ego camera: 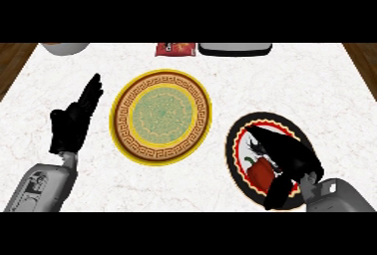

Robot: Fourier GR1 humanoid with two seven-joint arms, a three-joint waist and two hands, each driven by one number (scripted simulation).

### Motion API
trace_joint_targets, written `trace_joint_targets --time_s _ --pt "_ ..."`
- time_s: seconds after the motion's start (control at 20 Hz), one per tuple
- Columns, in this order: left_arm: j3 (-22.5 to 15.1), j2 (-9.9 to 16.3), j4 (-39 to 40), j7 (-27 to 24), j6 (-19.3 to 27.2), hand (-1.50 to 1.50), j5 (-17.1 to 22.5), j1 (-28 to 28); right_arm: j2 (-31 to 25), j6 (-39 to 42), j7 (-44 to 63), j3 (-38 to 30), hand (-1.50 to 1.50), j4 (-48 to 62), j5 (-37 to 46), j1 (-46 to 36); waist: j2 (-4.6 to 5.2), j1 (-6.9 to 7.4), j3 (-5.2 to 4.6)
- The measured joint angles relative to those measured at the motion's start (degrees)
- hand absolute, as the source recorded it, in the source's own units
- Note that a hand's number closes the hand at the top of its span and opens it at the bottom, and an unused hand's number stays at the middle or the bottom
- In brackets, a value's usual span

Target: Pick the bell pepper from the plate and place it in the plate

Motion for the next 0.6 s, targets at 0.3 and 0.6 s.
trace_joint_targets --time_s 0.3,0.6 --pt "1.1 -1.6 -0.9 0.6 -0.9 0.00 -1.9 0.4 2.4 2.4 -4.3 -2.4 -1.50 4.6 4.2 1.2 -0.01 -0.07 -0.01" --pt "3.0 -2.1 -1.6 1.0 -2.7 0.00 -3.1 0.8 5.1 2.7 -7.2 -3.5 -1.50 7.2 9.3 3.8 -0.03 -0.11 -0.01"
